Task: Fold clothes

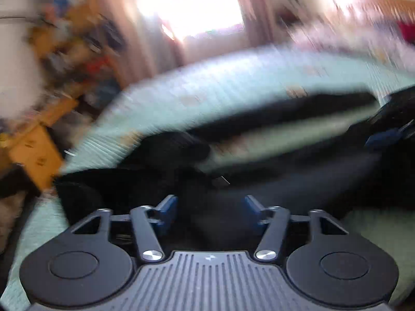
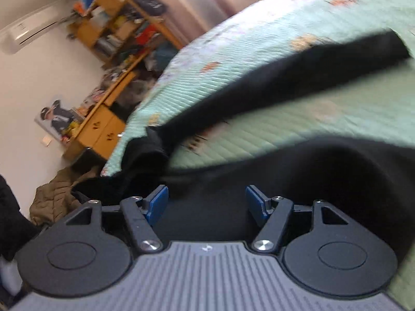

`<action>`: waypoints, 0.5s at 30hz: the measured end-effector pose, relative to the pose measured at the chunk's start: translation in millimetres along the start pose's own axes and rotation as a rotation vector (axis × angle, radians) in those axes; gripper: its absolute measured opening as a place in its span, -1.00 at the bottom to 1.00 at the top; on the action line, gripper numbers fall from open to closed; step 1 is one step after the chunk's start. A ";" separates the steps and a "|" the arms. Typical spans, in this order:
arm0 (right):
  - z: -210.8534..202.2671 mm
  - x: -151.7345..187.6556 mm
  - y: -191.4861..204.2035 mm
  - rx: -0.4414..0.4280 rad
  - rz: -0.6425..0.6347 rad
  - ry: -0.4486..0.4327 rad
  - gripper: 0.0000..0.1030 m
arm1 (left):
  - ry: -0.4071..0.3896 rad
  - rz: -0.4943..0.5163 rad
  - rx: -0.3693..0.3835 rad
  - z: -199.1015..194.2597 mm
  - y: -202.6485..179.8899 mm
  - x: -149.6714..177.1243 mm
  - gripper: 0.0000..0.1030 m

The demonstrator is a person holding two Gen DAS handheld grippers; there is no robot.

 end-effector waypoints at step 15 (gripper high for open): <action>-59.2 8.8 -33.7 0.123 -0.088 -0.094 0.34 | 0.252 -0.310 -0.799 158.8 232.1 -45.0 -0.56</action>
Point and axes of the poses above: each gripper's, at about its wrist camera, not at the fingertips, and z roughly the way its jaws point, y to its left, x to its underside, the point moved 9 cm from there along z, roughly the way its jaws point, and after that the axes turned 14 degrees about -x, right-handed, at the moved point
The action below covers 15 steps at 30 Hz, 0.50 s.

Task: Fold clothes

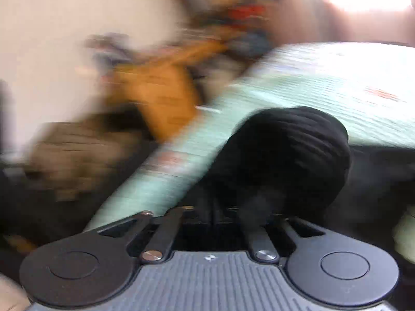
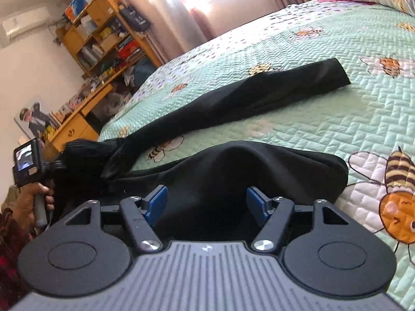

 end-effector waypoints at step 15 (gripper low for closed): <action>-79.4 -13.1 -70.4 0.049 0.176 -0.200 0.38 | -0.300 0.268 0.517 -183.1 -21.8 99.4 0.48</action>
Point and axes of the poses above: each gripper's, at about its wrist camera, not at the fingertips, and z roughly the way its jaws point, y to its left, x to its underside, the point moved 9 cm from there along z, roughly the way its jaws point, and after that the axes turned 14 degrees about -x, right-handed, at the moved point
